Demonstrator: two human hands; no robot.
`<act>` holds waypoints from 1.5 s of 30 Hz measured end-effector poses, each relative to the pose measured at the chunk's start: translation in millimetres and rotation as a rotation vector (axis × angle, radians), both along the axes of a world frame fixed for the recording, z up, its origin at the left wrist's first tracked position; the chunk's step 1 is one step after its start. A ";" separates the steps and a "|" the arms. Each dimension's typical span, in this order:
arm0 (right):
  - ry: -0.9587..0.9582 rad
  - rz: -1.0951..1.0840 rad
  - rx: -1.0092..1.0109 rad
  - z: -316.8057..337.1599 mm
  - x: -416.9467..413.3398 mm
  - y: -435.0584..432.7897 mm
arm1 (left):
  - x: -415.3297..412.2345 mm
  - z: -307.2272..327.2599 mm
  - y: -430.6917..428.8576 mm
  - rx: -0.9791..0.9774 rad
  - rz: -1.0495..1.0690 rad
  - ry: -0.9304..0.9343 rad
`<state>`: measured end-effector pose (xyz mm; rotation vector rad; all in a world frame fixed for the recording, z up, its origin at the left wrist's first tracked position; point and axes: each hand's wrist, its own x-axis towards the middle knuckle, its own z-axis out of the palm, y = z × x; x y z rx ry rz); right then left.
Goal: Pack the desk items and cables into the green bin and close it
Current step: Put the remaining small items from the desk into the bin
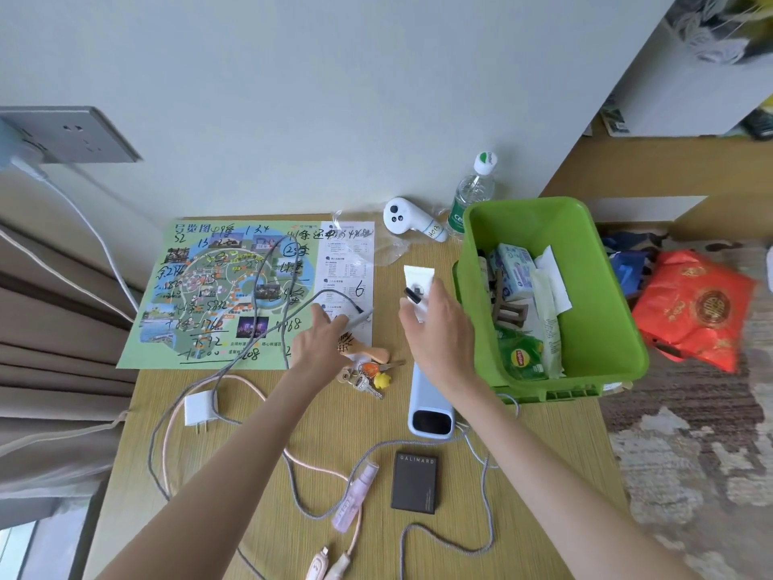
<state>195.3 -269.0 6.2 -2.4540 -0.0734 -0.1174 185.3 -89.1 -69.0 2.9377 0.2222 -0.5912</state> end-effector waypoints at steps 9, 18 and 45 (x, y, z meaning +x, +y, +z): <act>-0.057 -0.244 0.082 49.4 37.8 -72.5 | 4.9 -1.4 -5.9 0.089 -0.153 -0.051; 0.348 -0.098 -0.149 12.4 96.4 -111.1 | 5.6 4.7 -17.2 0.090 -0.275 -0.071; -0.138 -0.278 0.030 24.6 5.9 -241.5 | 52.1 164.0 -204.1 -0.548 -0.323 -0.450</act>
